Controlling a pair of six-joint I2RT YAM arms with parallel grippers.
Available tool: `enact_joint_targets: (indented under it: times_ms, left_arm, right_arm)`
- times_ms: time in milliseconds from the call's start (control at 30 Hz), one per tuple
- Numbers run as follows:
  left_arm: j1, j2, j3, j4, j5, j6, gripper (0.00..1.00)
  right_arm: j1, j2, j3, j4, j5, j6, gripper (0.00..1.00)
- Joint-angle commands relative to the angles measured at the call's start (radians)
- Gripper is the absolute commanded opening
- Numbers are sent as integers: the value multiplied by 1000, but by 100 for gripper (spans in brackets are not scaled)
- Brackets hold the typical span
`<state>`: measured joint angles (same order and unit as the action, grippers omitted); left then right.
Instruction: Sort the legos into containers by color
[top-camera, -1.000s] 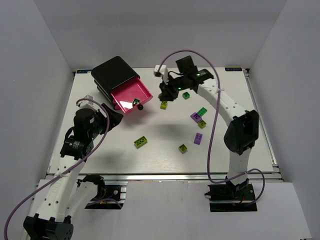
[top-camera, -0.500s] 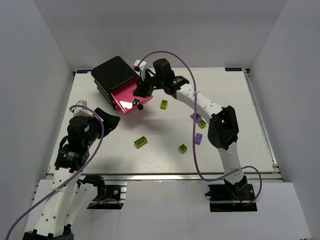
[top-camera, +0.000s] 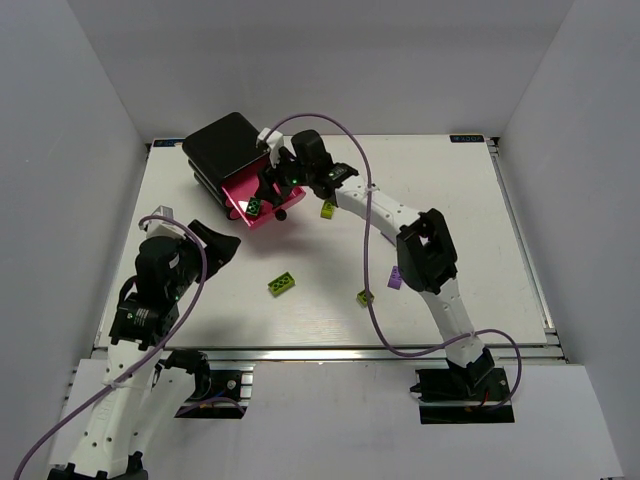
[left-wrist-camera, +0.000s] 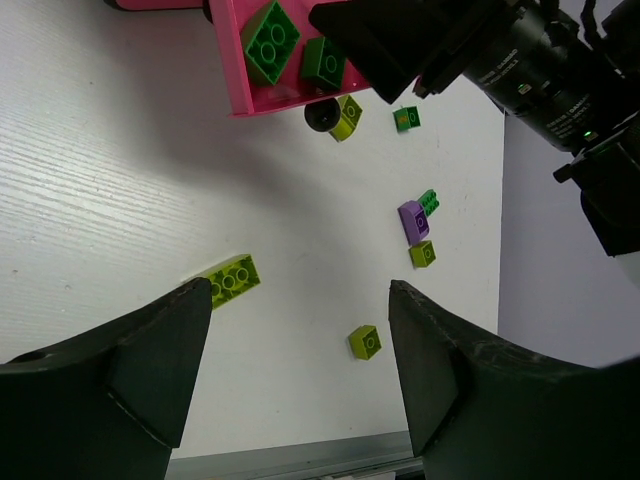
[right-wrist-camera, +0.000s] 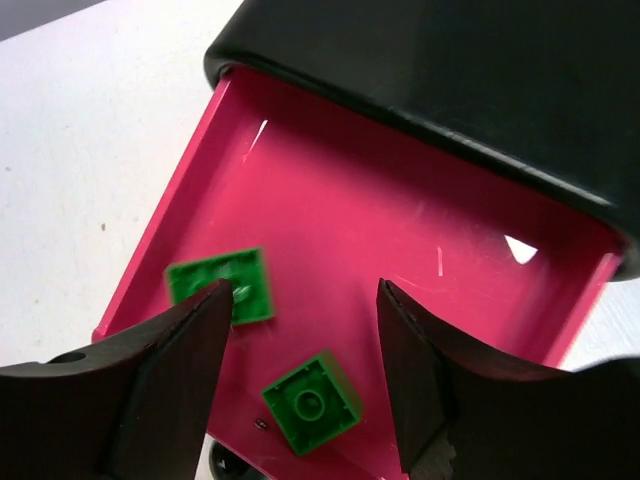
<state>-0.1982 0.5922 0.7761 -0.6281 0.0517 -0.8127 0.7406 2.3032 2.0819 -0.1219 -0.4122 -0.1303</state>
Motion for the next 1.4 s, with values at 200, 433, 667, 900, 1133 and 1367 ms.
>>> enact_joint_targets:
  times_ms: [200, 433, 667, 900, 1133, 1367]
  left_arm:
    - [5, -6, -34, 50, 5, -16, 80]
    - [5, -8, -77, 110, 49, -8, 32]
    - [5, 40, -60, 133, 76, 18, 57]
    - [5, 54, -67, 145, 102, 24, 70]
    - [5, 38, -72, 139, 100, 14, 70]
    - [-4, 31, -71, 117, 96, -3, 71]
  right_arm:
    - [-98, -249, -110, 88, 137, 63, 46]
    - [-300, -426, -330, -99, 101, 20, 4]
    - [-480, -442, -365, -439, -74, -277, 81]
    - [-635, -303, -166, -1032, -310, -1174, 81]
    - [-669, -275, -296, -1150, -202, -1894, 78]
    - [-643, -159, -212, -1075, -177, -1941, 76]
